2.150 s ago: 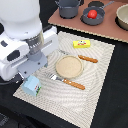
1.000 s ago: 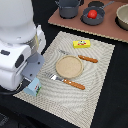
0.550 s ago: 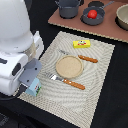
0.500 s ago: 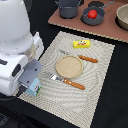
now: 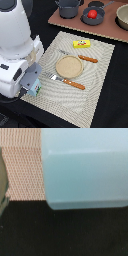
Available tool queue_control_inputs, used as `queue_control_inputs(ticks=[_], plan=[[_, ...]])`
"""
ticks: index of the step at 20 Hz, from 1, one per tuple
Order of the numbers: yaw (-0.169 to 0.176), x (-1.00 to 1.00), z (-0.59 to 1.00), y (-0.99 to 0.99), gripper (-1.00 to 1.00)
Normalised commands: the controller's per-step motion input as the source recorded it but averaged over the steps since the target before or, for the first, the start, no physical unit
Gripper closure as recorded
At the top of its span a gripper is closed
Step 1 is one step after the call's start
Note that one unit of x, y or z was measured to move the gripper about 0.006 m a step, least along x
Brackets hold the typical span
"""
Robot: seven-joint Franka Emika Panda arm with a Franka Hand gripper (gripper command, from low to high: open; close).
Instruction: Interact with the objects in diverse but meaningful ways.
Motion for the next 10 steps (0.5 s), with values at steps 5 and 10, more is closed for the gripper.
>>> queue_control_inputs(ticks=[5, 10], plan=[[-0.009, 0.07, -0.09, -0.27, -1.00], [-0.016, 0.03, -0.10, -0.31, 1.00]])
